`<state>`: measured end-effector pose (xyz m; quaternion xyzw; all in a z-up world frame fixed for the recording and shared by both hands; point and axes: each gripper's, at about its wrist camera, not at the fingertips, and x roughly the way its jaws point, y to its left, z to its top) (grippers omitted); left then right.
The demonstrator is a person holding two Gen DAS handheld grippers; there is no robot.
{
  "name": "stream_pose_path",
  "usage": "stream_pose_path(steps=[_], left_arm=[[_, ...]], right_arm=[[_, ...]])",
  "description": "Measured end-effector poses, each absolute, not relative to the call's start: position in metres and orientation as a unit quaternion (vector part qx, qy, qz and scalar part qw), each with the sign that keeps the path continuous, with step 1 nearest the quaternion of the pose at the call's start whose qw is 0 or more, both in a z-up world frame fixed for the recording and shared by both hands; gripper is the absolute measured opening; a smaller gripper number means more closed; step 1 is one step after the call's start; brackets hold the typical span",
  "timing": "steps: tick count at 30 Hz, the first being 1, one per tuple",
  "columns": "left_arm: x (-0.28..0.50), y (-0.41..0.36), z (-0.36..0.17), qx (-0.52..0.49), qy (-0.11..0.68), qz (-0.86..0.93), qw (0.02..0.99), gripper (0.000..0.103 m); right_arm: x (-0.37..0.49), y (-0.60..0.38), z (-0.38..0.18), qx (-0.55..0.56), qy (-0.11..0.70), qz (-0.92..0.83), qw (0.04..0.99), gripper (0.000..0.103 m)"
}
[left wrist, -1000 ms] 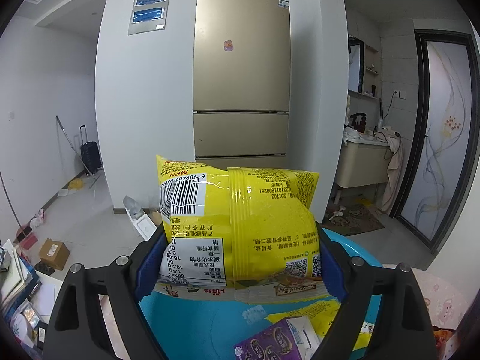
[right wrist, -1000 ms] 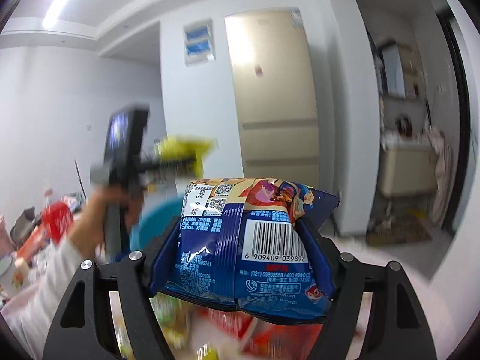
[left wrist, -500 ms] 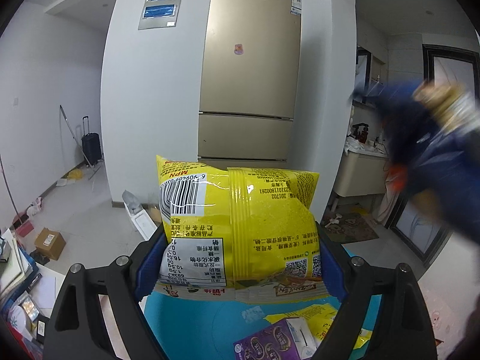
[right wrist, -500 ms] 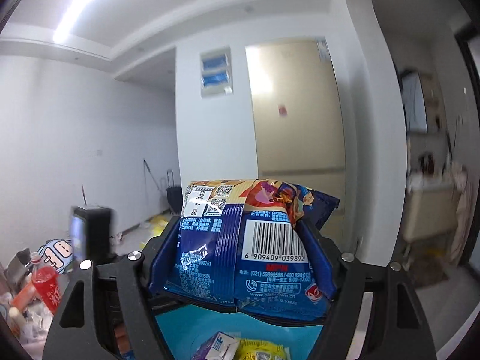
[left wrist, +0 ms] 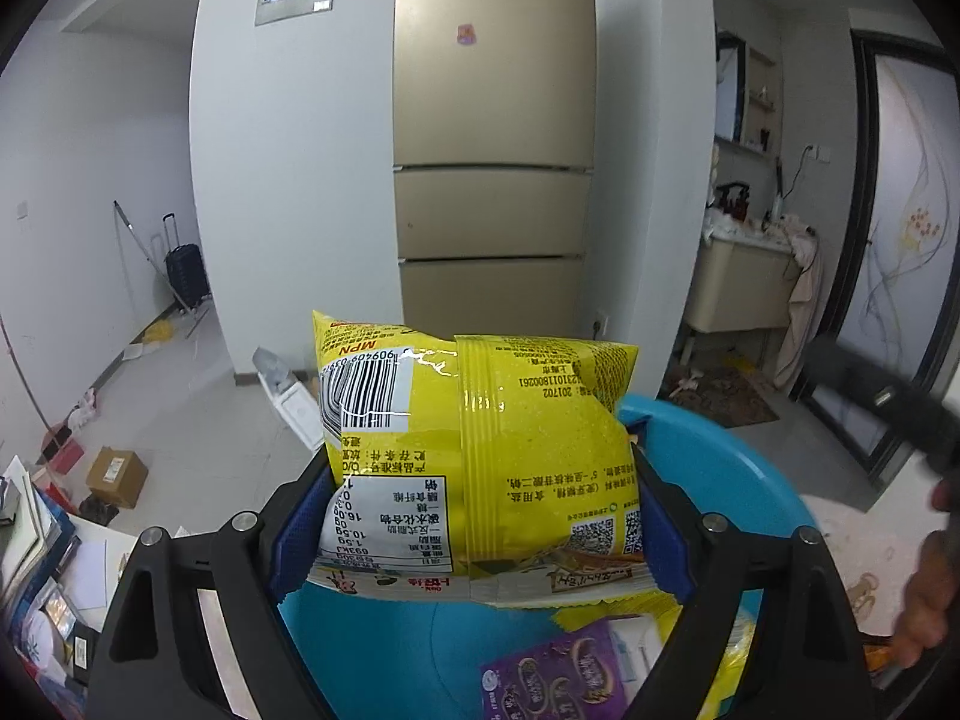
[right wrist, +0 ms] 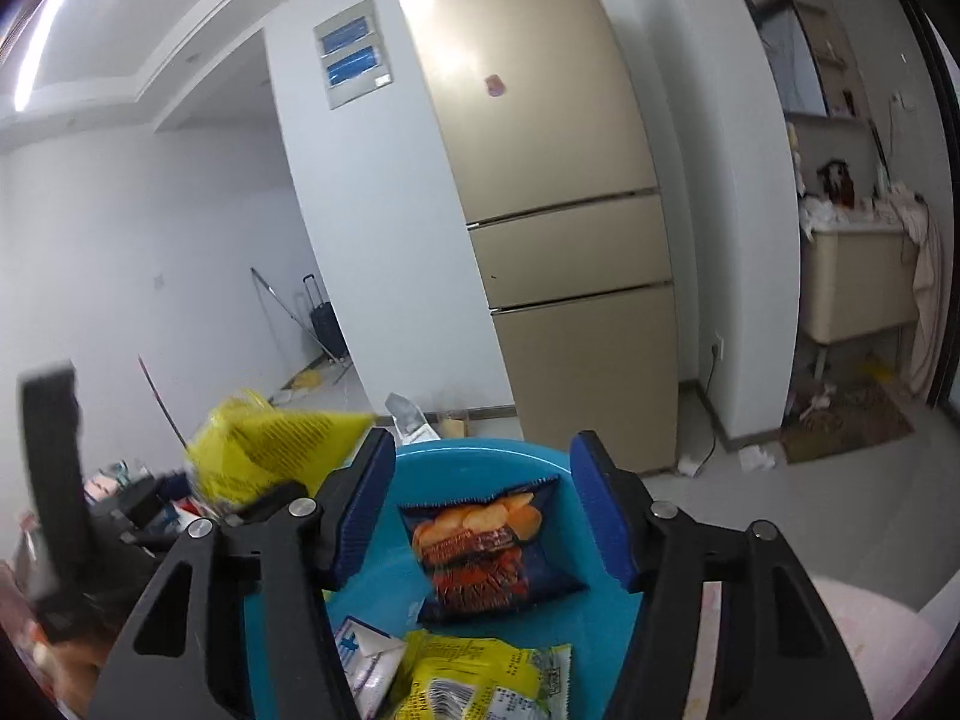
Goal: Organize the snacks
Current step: 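Open both tools to drop the packets into the basin, then move both tools back toward the remaining snacks and grasp a yellow bag with the left tool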
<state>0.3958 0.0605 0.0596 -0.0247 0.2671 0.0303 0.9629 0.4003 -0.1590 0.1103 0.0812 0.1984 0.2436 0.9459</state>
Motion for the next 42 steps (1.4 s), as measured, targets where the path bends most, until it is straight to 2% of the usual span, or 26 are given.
stream_pose_path(steps=[1,2,3,6,9,12,13,16,22,26,33,39,42], left_arm=[[0.398,0.06,0.057,-0.024,0.272,0.033,0.961,0.089],[0.4,0.059,0.054,-0.024,0.276,0.034,0.96,0.089],[0.402,0.058,0.053,-0.025,0.277,0.034,0.96,0.089],[0.405,0.059,0.052,-0.027,0.281,0.039,0.958,0.089],[0.41,0.064,0.051,-0.044,0.286,0.037,0.957,0.09],[0.413,0.068,0.052,-0.06,0.288,0.022,0.955,0.095],[0.413,0.07,0.053,-0.058,0.288,0.028,0.956,0.103],[0.407,0.075,0.057,-0.055,0.262,0.055,0.962,0.103],[0.398,0.106,0.069,-0.139,0.251,0.049,0.957,0.103],[0.387,0.114,0.088,-0.155,0.23,0.038,0.96,0.103],[0.346,0.107,0.128,-0.152,0.184,0.019,0.971,0.103],[0.309,0.079,0.163,-0.071,0.144,0.045,0.986,0.103],[0.286,0.074,0.179,-0.066,0.124,0.015,0.99,0.103]], right_arm=[[0.402,-0.161,0.111,0.089,0.2,0.248,0.944,0.06],[0.402,-0.163,0.111,0.095,0.202,0.251,0.942,0.065],[0.401,-0.165,0.112,0.101,0.204,0.254,0.94,0.074],[0.399,-0.166,0.118,0.117,0.197,0.259,0.938,0.091],[0.394,-0.167,0.125,0.125,0.19,0.268,0.936,0.098],[0.389,-0.165,0.132,0.125,0.181,0.273,0.936,0.1],[0.387,-0.164,0.134,0.124,0.178,0.275,0.937,0.101],[0.381,-0.159,0.138,0.117,0.17,0.279,0.938,0.103],[0.373,-0.149,0.143,0.099,0.163,0.278,0.941,0.103],[0.368,-0.144,0.147,0.094,0.158,0.286,0.941,0.103],[0.344,-0.133,0.162,0.069,0.134,0.293,0.944,0.103],[0.311,-0.131,0.182,0.035,0.09,0.297,0.95,0.103],[0.287,-0.132,0.195,0.017,0.05,0.265,0.963,0.103]])
